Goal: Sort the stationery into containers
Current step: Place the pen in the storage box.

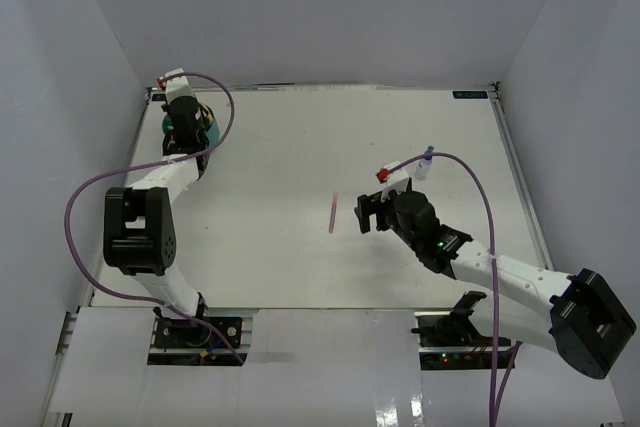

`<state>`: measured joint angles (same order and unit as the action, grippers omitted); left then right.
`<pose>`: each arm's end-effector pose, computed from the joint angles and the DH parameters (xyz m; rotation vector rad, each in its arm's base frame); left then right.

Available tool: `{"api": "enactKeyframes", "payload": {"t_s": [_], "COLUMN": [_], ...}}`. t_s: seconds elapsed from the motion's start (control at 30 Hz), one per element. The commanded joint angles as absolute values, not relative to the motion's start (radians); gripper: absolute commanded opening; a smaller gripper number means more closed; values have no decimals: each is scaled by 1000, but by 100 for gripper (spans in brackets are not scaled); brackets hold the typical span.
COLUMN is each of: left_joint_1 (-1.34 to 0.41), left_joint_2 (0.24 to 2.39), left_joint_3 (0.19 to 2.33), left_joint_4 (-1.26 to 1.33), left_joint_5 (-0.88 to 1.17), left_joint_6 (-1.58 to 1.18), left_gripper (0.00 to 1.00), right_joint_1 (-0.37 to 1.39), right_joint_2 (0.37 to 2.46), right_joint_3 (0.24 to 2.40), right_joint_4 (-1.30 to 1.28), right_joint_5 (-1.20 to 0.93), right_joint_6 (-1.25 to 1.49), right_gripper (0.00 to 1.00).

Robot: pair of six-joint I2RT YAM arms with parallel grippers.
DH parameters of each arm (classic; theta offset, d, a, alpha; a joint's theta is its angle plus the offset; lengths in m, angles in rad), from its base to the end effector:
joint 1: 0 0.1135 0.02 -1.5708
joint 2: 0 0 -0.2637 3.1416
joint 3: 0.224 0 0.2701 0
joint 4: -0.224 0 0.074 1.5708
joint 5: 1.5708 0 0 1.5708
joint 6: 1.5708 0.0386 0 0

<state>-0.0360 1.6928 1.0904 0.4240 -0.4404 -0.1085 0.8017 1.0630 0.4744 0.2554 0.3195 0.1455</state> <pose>0.4106 0.0017 0.2561 -0.3817 1.6977 0.2786 0.1817 0.1703 0.2114 -0.4035 1.8577 0.3426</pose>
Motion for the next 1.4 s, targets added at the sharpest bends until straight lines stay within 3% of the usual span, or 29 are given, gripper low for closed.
{"api": "enactKeyframes", "payload": {"t_s": [0.0,0.27,0.87,1.17,1.37], "left_joint_1": [-25,-11,-5,-6,-6], "left_joint_2": [1704,1761,1657,1376,1258], "left_joint_3": [1078,1080,1058,1101,1095], "left_joint_4": [502,534,462,91,-190], "left_joint_5": [-411,-399,-373,-235,-48], "left_joint_6": [-132,-156,-187,-274,-334], "left_gripper": [14,20,62,98,98], "right_joint_1": [795,790,781,782,801], "right_joint_2": [1058,1051,1063,1179,1334], "right_joint_3": [463,456,460,586,715], "right_joint_4": [284,282,262,103,17], "right_joint_5": [336,327,310,279,281], "right_joint_6": [129,127,144,224,278], "right_gripper": [90,90,90,93,96]}}
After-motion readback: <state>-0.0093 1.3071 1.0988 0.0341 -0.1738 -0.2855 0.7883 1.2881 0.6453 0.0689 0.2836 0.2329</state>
